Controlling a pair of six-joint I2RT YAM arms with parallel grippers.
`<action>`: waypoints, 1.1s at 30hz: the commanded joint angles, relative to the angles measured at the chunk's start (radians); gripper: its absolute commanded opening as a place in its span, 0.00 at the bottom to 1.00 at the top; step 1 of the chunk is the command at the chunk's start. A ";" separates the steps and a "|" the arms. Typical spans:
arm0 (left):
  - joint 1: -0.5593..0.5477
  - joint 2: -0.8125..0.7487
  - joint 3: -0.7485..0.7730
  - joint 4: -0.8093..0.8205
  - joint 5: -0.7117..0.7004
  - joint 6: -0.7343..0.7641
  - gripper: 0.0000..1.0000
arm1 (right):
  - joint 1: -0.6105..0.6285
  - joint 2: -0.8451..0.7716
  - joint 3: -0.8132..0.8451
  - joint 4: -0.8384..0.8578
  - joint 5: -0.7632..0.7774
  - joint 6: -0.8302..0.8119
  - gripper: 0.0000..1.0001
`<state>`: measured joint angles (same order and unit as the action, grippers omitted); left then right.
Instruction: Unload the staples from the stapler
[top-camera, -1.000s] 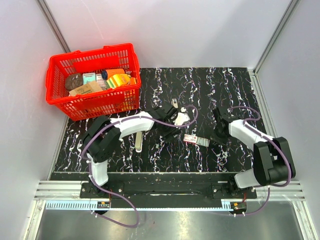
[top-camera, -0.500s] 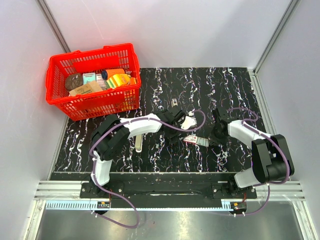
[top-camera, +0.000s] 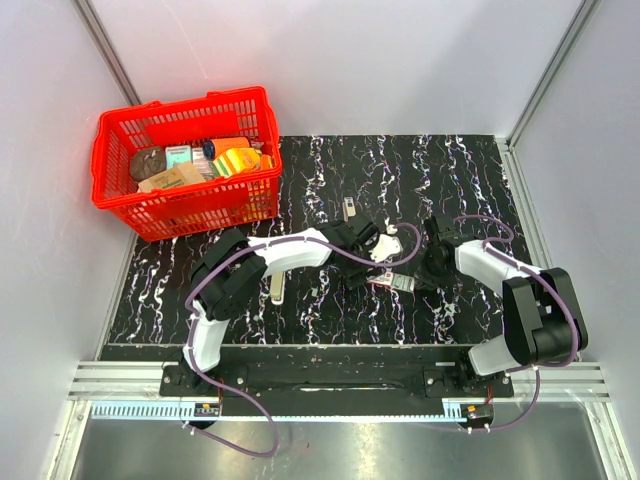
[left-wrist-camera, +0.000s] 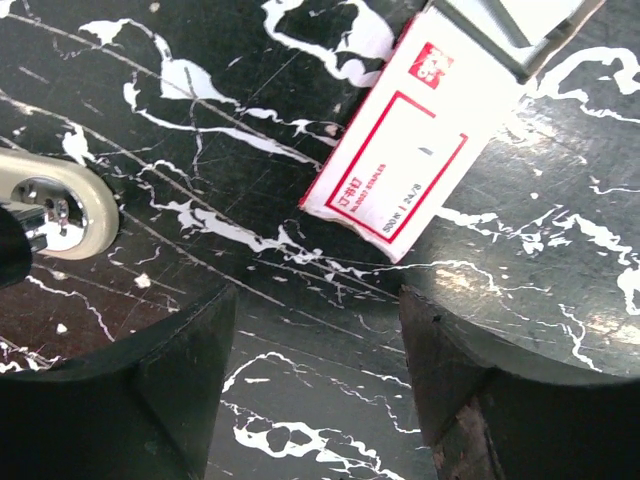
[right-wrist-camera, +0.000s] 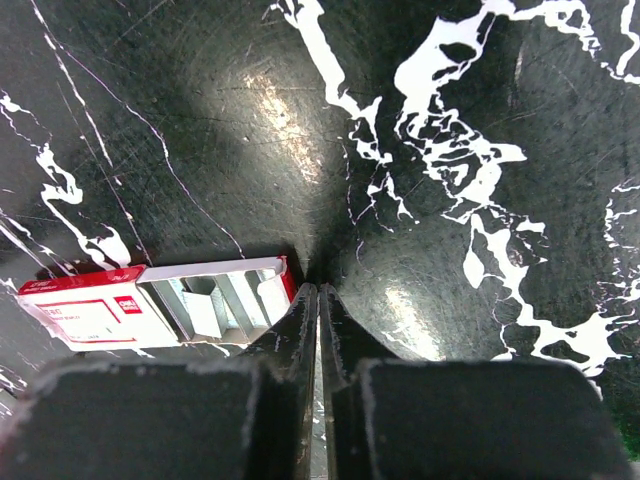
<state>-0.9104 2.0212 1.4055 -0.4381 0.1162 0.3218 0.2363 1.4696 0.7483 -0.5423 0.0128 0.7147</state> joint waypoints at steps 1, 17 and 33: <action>-0.025 0.016 0.026 0.021 0.036 0.023 0.69 | -0.003 0.012 -0.012 0.028 -0.010 -0.003 0.07; -0.042 -0.022 0.012 0.021 0.102 0.029 0.68 | 0.004 -0.003 -0.004 0.013 -0.017 -0.012 0.11; -0.041 -0.087 -0.030 0.012 0.204 0.037 0.68 | 0.008 0.029 0.037 0.009 -0.028 -0.063 0.12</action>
<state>-0.9474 2.0148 1.3895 -0.4328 0.2855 0.3447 0.2375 1.4773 0.7494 -0.5194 -0.0208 0.6926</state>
